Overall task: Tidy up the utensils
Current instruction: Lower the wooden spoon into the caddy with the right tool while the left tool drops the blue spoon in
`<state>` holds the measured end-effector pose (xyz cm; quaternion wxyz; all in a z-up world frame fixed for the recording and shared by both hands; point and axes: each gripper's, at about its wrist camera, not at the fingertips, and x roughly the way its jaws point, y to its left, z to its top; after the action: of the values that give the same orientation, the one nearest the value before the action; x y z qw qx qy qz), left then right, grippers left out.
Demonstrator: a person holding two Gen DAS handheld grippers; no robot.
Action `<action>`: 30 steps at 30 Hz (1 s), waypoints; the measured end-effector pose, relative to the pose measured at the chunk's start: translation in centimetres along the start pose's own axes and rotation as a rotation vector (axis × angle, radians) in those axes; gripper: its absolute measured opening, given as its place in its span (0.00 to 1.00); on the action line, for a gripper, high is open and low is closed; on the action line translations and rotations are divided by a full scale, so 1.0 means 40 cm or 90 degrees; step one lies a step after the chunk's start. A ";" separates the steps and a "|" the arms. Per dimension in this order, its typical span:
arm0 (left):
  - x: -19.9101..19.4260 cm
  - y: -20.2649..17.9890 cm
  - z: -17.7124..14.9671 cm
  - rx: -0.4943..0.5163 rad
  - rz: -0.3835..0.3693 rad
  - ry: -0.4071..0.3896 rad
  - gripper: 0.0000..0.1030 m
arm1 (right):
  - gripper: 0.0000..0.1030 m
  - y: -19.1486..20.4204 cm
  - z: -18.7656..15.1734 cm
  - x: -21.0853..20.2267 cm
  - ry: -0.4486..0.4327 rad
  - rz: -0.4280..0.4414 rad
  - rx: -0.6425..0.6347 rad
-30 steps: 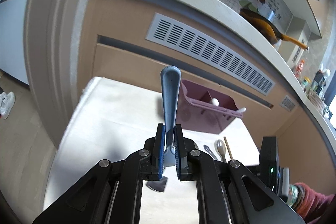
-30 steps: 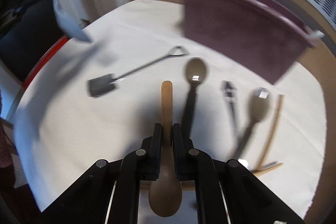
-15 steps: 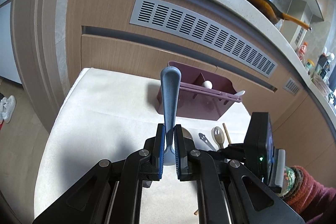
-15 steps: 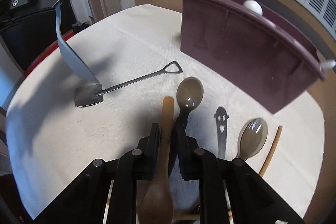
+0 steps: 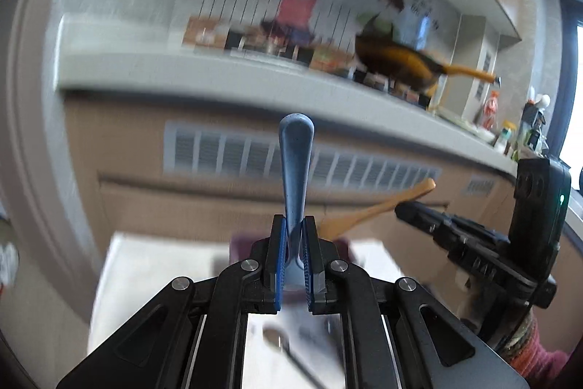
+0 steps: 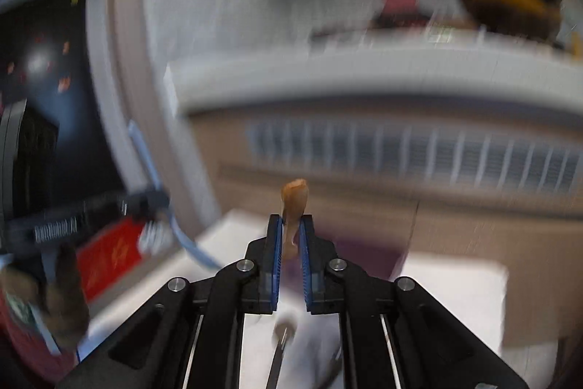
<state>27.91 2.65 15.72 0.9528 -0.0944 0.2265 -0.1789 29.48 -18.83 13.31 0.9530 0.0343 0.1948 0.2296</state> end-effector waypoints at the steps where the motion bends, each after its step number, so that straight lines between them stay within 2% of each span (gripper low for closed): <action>1: 0.013 -0.001 0.017 0.004 0.001 -0.008 0.09 | 0.06 -0.011 0.019 0.012 -0.007 -0.006 0.003; 6: 0.092 0.028 0.043 -0.004 -0.005 -0.010 0.09 | 0.05 -0.077 0.042 0.060 0.012 -0.017 0.017; 9: 0.150 0.044 0.029 -0.011 -0.011 0.017 0.09 | 0.05 -0.094 0.016 0.101 0.034 -0.024 0.010; 14: 0.237 0.058 -0.011 -0.036 -0.020 0.056 0.09 | 0.06 -0.123 0.004 0.111 0.052 -0.041 0.006; 18: 0.284 0.055 -0.045 -0.028 -0.014 0.085 0.09 | 0.06 -0.127 -0.034 0.133 0.065 -0.067 -0.007; 22: 0.330 0.058 -0.093 -0.031 -0.009 0.128 0.10 | 0.07 -0.153 -0.086 0.170 0.112 -0.052 0.007; 24: 0.344 0.064 -0.115 -0.040 -0.032 0.150 0.11 | 0.18 -0.165 -0.111 0.176 0.133 -0.042 0.020; 26: 0.348 0.061 -0.129 -0.036 -0.035 0.171 0.23 | 0.22 -0.168 -0.124 0.164 0.135 -0.050 0.023; 27: 0.343 0.061 -0.134 -0.032 -0.029 0.170 0.27 | 0.22 -0.165 -0.129 0.155 0.134 -0.057 0.019; 28: 0.328 0.058 -0.139 -0.026 -0.023 0.161 0.32 | 0.22 -0.159 -0.133 0.139 0.130 -0.064 0.011; 30: 0.297 0.055 -0.141 -0.019 -0.014 0.143 0.36 | 0.22 -0.145 -0.141 0.102 0.117 -0.079 -0.006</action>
<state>35.84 -0.47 5.44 0.9178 -0.0905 0.3336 -0.1952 33.12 -22.29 5.77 0.9436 -0.0039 0.2824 0.1729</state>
